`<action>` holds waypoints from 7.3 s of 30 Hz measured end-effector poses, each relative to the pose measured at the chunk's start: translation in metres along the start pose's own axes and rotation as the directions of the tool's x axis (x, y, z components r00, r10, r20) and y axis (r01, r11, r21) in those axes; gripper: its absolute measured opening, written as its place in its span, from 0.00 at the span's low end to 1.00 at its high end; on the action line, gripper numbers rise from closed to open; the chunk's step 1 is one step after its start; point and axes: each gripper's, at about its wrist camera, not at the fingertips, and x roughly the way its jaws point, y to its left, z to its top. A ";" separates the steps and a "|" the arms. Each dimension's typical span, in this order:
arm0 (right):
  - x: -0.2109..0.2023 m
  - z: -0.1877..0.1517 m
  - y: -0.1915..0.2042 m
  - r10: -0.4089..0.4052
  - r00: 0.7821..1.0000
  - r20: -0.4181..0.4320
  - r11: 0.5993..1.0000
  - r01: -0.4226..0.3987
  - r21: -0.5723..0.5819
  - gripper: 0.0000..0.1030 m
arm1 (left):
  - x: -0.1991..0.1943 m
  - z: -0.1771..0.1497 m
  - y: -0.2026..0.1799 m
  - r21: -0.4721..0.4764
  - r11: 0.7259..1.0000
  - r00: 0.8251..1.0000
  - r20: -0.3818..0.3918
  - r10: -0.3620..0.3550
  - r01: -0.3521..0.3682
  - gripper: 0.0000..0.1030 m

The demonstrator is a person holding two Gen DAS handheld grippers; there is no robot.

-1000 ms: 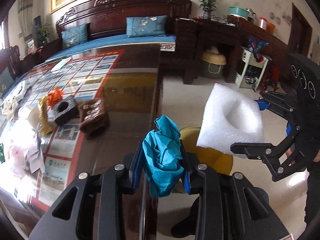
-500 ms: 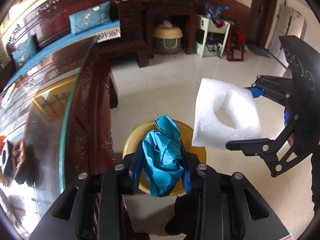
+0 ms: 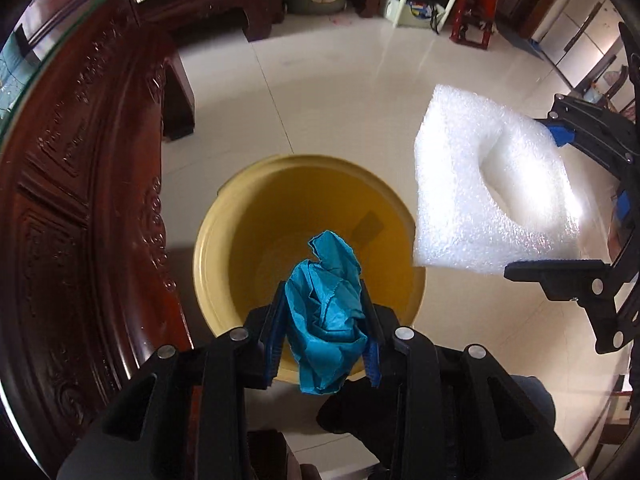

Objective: Collect trash
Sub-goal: 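Open both grippers to drop the cloth and foam block into the bucket, then return both grippers to the table and grasp the clear plastic bag with the left gripper, then grasp the white paper cards with the right gripper while the left gripper holds the bag, then carry the plastic bag and paper cards over the yellow bucket with both grippers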

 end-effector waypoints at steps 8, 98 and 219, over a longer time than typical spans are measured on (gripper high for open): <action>0.019 0.003 -0.008 0.033 0.999 -0.037 0.999 -0.033 -0.011 0.80 | 0.015 0.010 0.012 -0.024 1.000 0.999 -0.039 -0.008 0.007 0.36; -0.014 0.178 0.373 0.275 0.868 0.413 0.937 -0.147 -0.316 0.92 | -0.304 -0.337 0.248 -0.688 0.684 0.596 0.451 0.664 -0.243 0.89; -0.036 0.013 0.057 -0.172 0.983 0.063 0.927 0.140 0.348 0.07 | -0.084 -0.034 0.024 -0.111 0.994 0.974 0.226 0.021 0.004 0.25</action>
